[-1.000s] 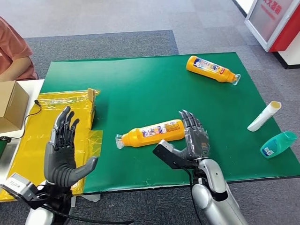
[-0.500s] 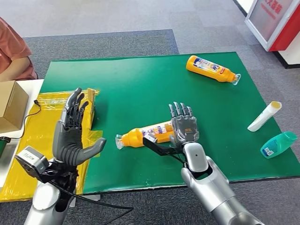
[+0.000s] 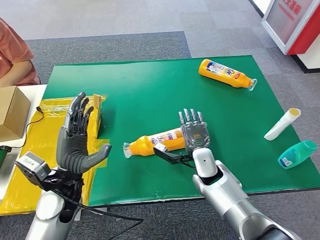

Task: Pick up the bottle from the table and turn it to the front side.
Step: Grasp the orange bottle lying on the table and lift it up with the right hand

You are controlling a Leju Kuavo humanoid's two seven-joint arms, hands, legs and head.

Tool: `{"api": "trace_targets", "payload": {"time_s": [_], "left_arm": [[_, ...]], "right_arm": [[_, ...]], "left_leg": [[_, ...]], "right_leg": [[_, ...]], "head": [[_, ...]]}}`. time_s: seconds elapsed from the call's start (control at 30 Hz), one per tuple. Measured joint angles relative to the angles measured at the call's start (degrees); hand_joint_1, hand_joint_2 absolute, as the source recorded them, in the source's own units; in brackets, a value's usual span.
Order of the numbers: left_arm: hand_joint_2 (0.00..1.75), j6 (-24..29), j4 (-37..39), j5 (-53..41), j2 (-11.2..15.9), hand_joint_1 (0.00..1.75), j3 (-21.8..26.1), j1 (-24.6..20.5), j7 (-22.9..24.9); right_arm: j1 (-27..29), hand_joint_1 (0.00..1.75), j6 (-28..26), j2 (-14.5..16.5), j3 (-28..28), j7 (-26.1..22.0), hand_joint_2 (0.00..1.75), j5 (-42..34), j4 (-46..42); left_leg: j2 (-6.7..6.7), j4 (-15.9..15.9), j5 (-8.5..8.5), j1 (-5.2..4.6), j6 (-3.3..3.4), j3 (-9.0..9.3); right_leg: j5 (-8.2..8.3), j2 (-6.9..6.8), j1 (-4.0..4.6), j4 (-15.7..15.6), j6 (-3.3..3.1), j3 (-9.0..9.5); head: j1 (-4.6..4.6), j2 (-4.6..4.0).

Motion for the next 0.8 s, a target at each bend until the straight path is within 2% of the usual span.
{"api": "trace_targets", "payload": {"time_s": [0.6, 0.8], "left_arm": [[1.75, 0.0, 0.0, 0.1, 0.0, 0.0, 0.2, 0.0, 0.0], [1.75, -0.3, 0.0, 0.1, 0.0, 0.0, 0.2, 0.0, -0.2]], "right_arm": [[-0.5, 0.0, 0.8, -0.1, 1.0, 0.3, 1.75, 0.0, 2.6], [-2.0, 0.0, 6.1, -0.1, 2.0, -0.5, 1.75, -0.6, 4.0]], "left_leg": [[0.0, 0.0, 0.0, 0.0, 0.0, -0.01], [0.0, 0.0, 0.0, 0.0, 0.0, -0.01]], "right_leg": [[0.0, 0.0, 0.0, 0.0, 0.0, 0.0], [0.0, 0.0, 0.0, 0.0, 0.0, 0.0]], "head": [[0.01, 0.0], [0.01, 0.0]]}}
